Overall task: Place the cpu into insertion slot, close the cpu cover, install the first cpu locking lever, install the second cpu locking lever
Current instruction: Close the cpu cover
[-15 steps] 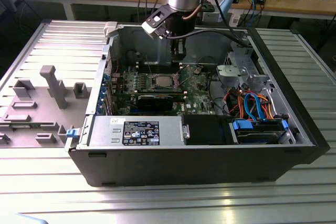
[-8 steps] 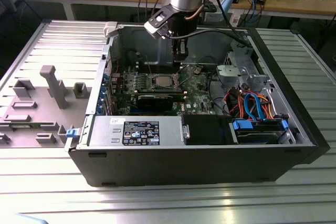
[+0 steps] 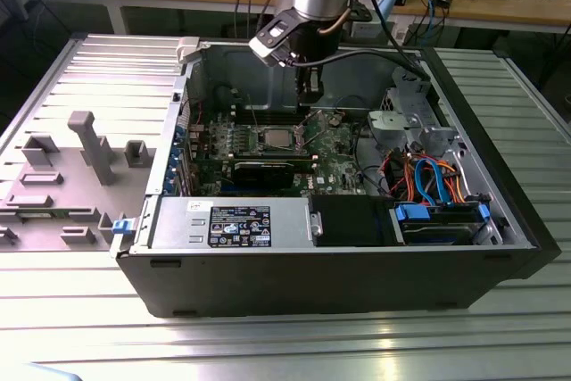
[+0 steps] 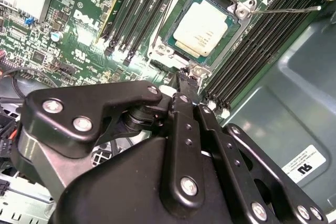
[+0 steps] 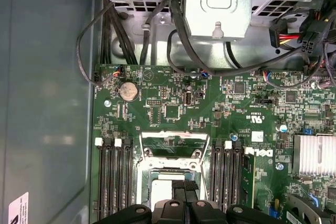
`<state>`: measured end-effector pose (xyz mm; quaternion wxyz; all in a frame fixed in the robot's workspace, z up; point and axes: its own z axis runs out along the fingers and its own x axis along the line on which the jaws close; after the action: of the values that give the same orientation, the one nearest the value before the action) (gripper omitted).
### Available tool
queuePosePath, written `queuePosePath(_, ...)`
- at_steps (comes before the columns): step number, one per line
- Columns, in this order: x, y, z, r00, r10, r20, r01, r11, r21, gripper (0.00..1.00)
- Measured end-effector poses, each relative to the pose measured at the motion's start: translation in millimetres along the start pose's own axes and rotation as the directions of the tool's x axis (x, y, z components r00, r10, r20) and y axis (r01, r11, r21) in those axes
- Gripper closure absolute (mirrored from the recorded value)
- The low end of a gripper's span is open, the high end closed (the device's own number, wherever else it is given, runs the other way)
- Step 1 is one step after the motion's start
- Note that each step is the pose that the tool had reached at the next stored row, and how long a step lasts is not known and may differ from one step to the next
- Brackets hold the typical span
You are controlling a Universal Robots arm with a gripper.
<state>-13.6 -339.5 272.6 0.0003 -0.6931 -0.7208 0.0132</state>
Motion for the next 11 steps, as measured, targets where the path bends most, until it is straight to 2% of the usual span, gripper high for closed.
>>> queuePosePath(11,2.2,8.3,2.8,1.0,0.0,-0.0001,0.0,1.0,0.0039,0.89)
